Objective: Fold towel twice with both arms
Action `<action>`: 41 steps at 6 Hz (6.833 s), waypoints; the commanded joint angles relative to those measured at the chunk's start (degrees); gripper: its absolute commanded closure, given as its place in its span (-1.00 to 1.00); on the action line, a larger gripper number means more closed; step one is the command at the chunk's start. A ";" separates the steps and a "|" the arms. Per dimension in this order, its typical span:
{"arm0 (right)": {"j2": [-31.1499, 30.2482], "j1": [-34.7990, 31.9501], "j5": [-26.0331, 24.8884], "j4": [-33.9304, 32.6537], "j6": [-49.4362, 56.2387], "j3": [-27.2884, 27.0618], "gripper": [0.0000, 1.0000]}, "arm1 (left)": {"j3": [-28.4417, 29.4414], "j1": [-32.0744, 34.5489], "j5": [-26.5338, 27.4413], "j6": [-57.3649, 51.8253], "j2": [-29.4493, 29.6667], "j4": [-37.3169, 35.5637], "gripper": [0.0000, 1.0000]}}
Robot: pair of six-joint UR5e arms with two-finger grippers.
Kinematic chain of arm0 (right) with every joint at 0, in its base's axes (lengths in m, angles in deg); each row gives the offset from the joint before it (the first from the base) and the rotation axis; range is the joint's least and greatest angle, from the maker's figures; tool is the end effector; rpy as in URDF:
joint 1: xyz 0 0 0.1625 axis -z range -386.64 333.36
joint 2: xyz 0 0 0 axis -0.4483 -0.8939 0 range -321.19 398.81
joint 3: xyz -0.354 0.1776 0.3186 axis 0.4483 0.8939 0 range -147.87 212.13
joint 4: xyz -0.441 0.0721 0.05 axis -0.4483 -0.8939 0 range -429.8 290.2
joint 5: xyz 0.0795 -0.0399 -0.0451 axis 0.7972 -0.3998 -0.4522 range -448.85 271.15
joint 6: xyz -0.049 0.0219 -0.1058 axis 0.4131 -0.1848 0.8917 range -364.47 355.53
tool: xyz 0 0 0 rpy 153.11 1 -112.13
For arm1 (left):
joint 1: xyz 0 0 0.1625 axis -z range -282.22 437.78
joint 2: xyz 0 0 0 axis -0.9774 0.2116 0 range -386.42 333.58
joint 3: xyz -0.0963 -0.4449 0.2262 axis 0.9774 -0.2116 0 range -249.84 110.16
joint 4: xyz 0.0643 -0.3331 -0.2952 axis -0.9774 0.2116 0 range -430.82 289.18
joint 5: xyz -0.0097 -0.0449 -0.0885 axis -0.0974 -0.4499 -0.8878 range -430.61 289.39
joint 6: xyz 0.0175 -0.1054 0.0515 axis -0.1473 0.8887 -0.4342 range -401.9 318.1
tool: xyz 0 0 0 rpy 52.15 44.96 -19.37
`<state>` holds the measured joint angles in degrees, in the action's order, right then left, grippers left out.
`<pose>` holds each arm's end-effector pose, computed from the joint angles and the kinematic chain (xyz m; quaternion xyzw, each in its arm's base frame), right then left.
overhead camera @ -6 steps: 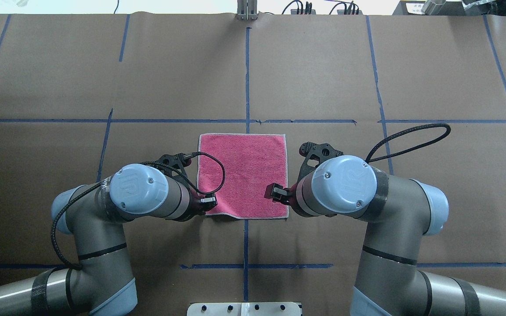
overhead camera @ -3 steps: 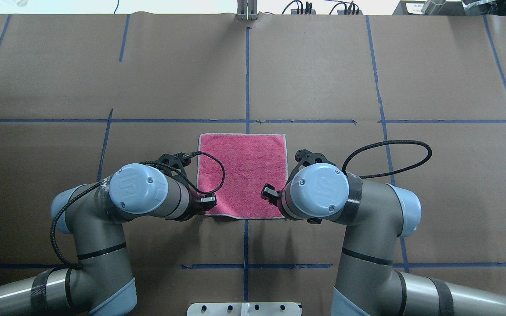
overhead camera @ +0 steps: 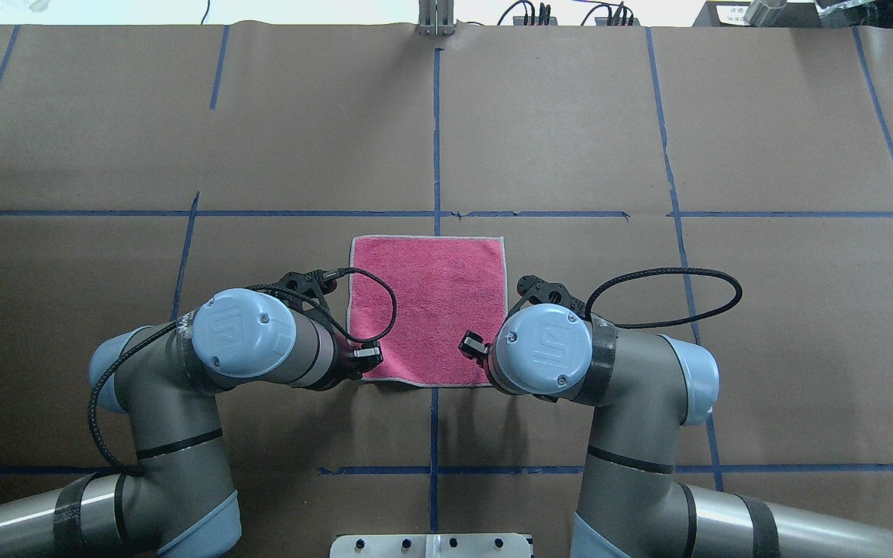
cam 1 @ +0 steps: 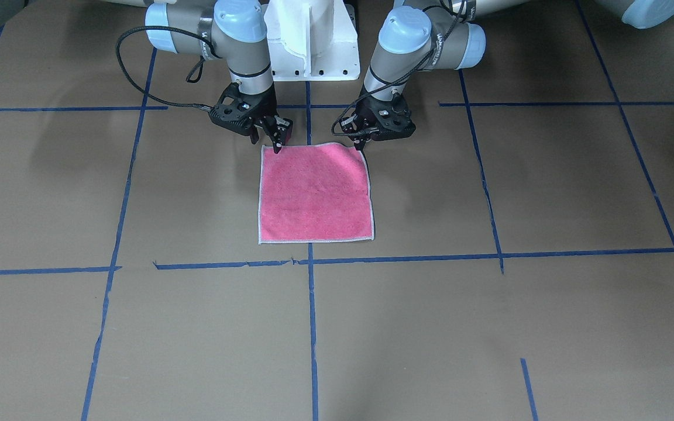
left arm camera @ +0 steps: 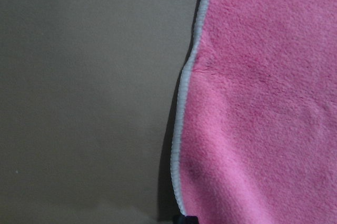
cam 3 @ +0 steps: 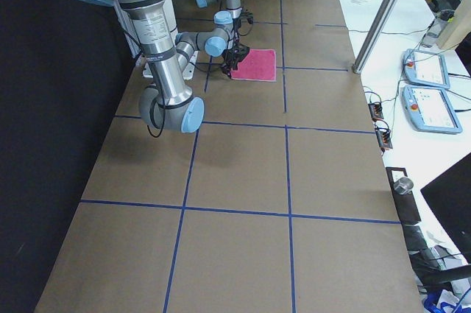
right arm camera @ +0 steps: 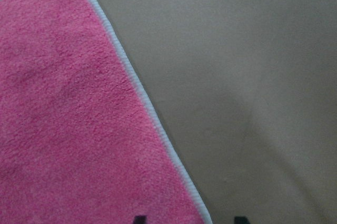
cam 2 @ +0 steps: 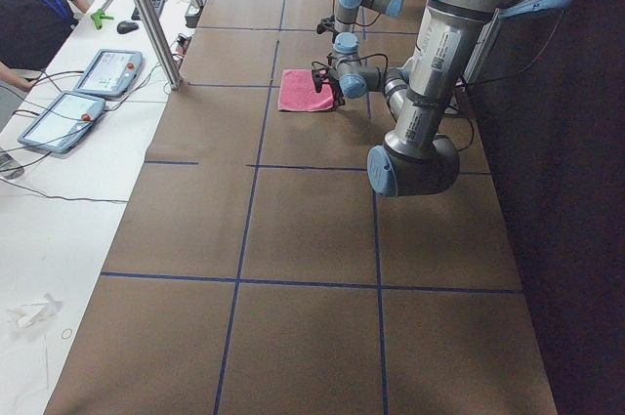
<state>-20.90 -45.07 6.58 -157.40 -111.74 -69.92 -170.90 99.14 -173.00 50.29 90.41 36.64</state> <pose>-0.6519 -0.3459 0.3259 -0.0400 -0.3805 0.2660 0.8848 0.6316 -0.3628 0.3361 -0.0173 0.4712 -0.1306 0.8721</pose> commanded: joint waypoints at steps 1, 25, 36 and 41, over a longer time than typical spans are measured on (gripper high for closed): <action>-0.05 0.07 -0.33 0.06 0.04 0.80 -0.17 | -0.01 0.00 -0.01 0.00 -0.02 0.02 1.00; 6.18 -8.45 2.48 -2.55 12.52 4.80 0.98 | 5.95 8.17 -5.01 -0.26 8.85 -5.88 1.00; 8.91 -15.81 9.80 1.21 23.28 13.11 -1.00 | 11.68 12.91 -8.59 -6.94 11.32 -4.11 -1.00; -3.62 -29.71 25.60 -9.86 59.85 -1.71 -1.00 | 5.08 5.57 -2.76 -6.07 4.11 2.99 -0.84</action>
<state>-21.47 -73.03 31.27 -165.28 -57.88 -68.05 -166.08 107.47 -178.54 43.82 94.99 37.93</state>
